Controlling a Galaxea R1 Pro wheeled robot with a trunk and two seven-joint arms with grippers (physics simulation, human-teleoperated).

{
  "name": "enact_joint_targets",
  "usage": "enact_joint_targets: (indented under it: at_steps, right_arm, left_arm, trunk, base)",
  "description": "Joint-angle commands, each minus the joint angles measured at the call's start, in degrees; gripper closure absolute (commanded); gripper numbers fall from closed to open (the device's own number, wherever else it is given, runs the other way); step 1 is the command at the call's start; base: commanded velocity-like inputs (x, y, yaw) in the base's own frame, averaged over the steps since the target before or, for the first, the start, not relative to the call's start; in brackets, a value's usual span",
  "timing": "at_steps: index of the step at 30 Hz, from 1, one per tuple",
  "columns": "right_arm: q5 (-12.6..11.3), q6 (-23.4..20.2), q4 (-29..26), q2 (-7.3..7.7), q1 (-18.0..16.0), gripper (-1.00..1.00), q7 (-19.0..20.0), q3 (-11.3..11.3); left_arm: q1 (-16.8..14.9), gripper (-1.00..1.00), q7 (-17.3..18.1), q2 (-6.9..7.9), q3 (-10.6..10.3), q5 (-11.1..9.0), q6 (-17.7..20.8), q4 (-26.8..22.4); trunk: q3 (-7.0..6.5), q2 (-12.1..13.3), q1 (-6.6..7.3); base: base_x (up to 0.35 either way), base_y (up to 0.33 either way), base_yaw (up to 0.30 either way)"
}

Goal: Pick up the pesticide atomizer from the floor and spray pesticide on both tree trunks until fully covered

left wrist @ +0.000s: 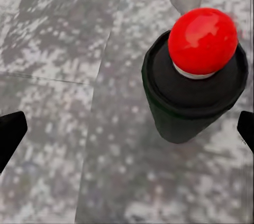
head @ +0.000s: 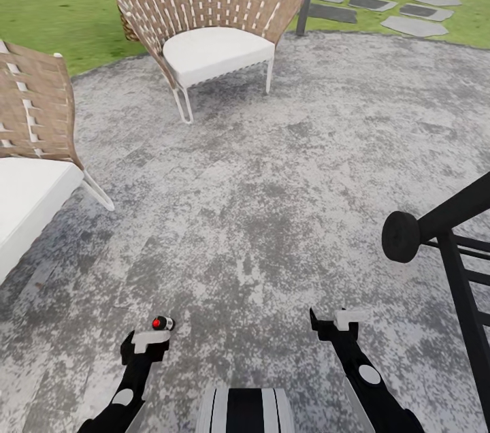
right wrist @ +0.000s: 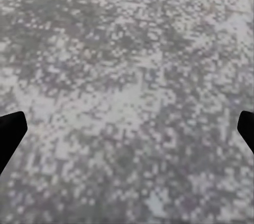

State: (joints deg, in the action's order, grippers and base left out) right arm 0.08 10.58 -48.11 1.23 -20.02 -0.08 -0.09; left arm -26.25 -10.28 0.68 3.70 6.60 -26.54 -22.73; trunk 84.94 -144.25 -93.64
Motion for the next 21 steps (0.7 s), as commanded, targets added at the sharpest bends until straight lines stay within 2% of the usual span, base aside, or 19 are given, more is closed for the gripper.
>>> enact_joint_targets:
  at_steps: [1, 21]
  right_arm:
    - [0.0, 0.2, 0.0, 0.0, 0.0, -1.0, 0.0, 0.0]
    - [0.0, 0.2, 0.0, 0.0, 0.0, -1.0, 0.0, 0.0]
  left_arm:
    - [0.0, -1.0, -0.3, -0.08, 0.2, 0.6, -0.2, 0.1]
    - [0.0, -1.0, -0.3, -0.24, 0.2, 0.6, -0.2, 0.1]
  trunk:
    - [0.03, 0.0, 0.01]
    - [0.03, 0.0, 0.01]
  base:
    - [0.0, 0.0, 0.002]
    - [0.044, -0.011, 0.0]
